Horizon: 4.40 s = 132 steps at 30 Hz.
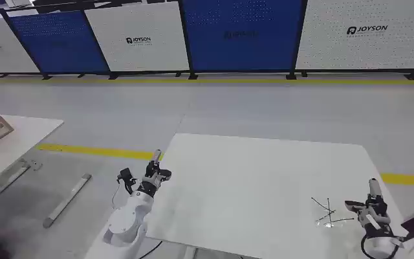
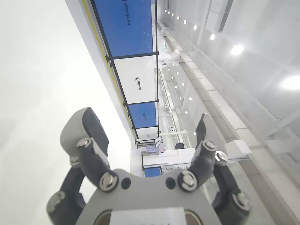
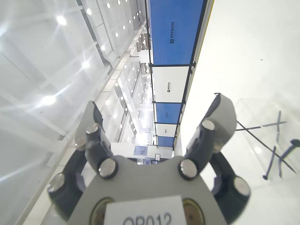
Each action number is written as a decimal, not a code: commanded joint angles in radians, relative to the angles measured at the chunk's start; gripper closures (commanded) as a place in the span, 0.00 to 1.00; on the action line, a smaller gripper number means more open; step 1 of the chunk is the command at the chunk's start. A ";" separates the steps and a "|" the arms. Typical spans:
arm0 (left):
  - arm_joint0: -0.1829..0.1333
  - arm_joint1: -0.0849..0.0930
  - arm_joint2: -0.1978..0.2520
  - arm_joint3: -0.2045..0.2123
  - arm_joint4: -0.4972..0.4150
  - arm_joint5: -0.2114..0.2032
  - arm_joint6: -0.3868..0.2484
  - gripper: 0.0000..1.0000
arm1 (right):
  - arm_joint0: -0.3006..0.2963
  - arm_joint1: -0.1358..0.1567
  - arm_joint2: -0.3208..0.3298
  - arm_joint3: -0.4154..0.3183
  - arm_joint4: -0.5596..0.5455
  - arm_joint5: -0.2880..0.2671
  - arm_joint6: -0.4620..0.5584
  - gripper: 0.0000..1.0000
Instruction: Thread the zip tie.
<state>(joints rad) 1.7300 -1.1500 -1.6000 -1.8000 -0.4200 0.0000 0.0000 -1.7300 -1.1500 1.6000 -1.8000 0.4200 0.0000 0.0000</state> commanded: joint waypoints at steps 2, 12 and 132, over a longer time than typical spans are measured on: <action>0.000 0.000 0.000 0.000 0.000 0.000 0.000 0.00 | 0.000 0.000 0.000 0.000 0.000 0.000 0.000 0.22; 0.000 0.000 0.000 0.000 0.000 0.000 0.000 0.00 | 0.001 0.001 0.004 -0.005 -0.015 -0.006 0.009 0.00; 0.000 0.000 0.000 0.000 0.000 0.000 0.000 0.00 | 0.140 0.124 0.181 0.433 -0.298 -0.187 0.943 0.63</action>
<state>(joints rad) 1.7300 -1.1500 -1.6000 -1.8000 -0.4200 0.0000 0.0000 -1.5899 -1.0268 1.7830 -1.3644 0.1240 -0.1888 0.9445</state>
